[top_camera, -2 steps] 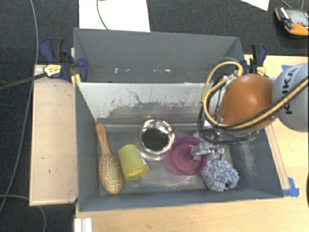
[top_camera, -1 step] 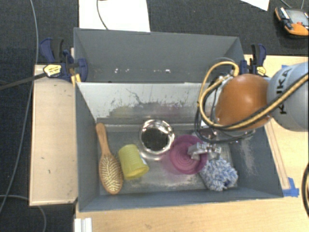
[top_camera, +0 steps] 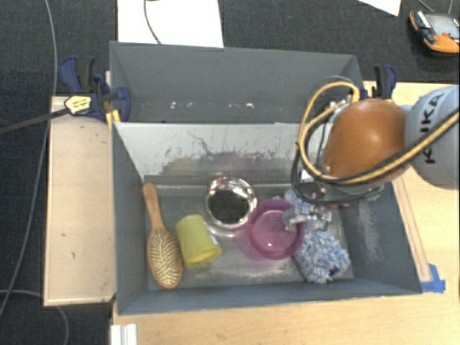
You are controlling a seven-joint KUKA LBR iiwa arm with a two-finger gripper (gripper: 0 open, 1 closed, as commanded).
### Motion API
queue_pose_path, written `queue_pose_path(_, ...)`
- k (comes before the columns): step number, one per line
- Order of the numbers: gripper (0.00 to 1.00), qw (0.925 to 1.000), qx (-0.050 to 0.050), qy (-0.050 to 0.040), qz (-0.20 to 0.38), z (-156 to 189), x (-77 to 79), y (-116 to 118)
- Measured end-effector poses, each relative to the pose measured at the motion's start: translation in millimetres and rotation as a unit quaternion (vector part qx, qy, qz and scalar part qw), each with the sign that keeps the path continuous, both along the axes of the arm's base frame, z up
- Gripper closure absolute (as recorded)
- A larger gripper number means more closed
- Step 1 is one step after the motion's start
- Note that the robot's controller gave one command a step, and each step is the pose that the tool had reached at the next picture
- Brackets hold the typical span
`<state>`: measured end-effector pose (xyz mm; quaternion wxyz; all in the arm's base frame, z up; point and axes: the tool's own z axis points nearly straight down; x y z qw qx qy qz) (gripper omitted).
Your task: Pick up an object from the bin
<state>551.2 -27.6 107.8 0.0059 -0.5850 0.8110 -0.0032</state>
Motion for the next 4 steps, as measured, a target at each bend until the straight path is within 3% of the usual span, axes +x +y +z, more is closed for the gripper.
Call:
queue_pose_path(1,1.00,1.0000,0.000,0.0001,-0.001,0,0.0,0)
queue_pose_path(2,1.00,1.0000,0.002,-0.0049,-0.008,-33,-3.6,-13)
queue_pose_path(3,1.00,0.9998,0.002,-0.0026,-0.018,-34,-0.1,-12)
queue_pose_path(4,1.00,0.9999,0.003,-0.0092,0.005,41,7.1,-5)
